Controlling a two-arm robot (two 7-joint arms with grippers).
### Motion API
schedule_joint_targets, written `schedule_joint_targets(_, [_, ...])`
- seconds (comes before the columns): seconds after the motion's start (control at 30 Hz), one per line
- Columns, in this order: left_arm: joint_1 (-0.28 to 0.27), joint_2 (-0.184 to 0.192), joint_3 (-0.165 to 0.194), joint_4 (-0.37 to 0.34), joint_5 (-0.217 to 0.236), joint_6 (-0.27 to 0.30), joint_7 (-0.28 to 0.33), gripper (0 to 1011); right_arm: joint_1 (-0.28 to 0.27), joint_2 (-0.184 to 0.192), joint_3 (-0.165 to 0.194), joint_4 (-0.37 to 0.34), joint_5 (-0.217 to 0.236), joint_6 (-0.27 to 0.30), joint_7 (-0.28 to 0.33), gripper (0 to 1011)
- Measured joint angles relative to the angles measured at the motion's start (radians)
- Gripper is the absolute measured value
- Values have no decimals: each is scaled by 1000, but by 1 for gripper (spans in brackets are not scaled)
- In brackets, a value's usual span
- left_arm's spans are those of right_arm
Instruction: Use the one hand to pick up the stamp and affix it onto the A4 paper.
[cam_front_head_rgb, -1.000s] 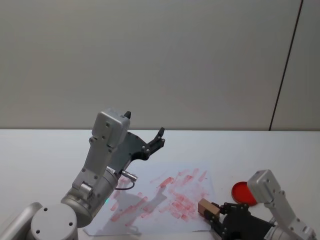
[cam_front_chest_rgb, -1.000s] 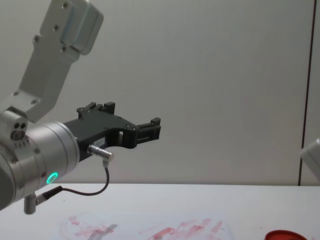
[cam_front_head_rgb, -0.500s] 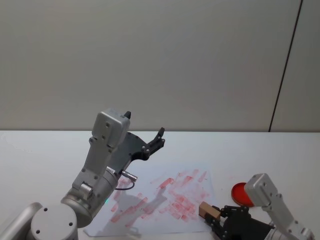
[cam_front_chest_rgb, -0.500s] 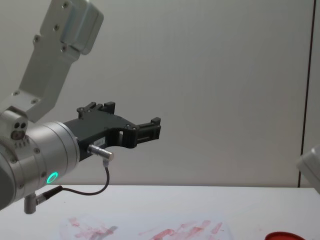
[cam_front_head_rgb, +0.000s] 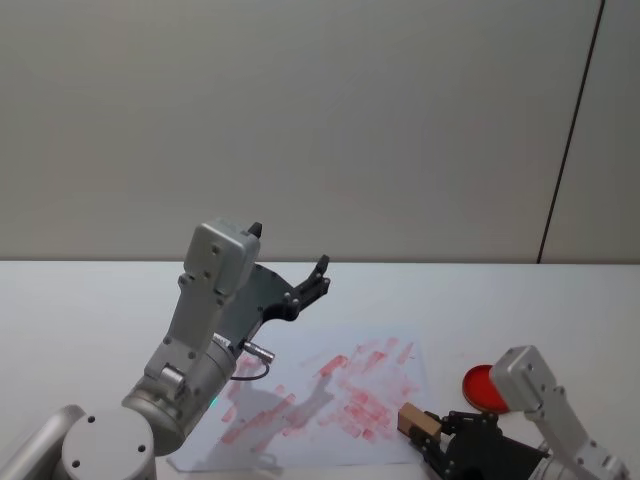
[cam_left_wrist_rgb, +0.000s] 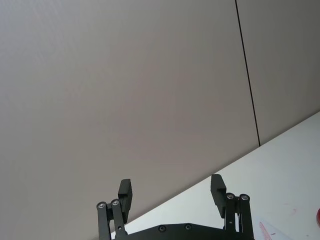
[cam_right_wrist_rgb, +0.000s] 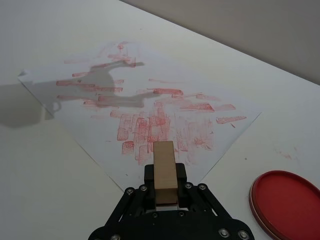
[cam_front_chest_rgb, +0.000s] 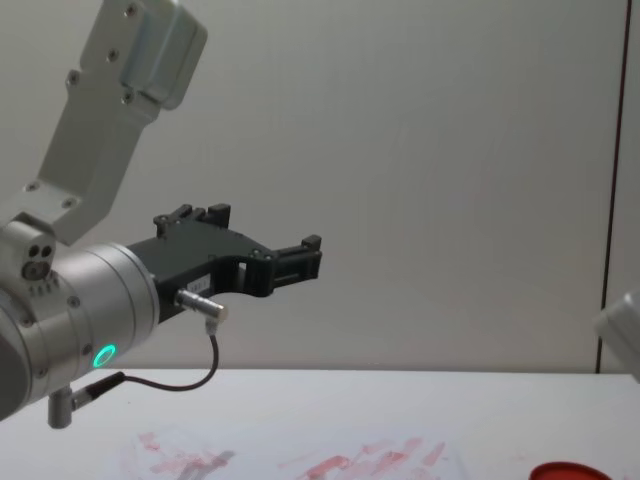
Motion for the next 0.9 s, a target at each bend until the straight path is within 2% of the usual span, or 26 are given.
schedule_joint_targets(0.3, [0, 0, 0, 0, 0, 0, 0, 1003, 3, 5, 20, -36, 77, -23, -39, 216])
schedule_joint_targets(0.5, [0, 0, 0, 0, 0, 0, 0, 1002, 10, 13, 46, -60, 127, -42, -83, 216])
schedule_joint_targets(0.9, [0, 0, 0, 0, 0, 0, 0, 1003, 14, 42, 77, -63, 136, -39, -132, 216])
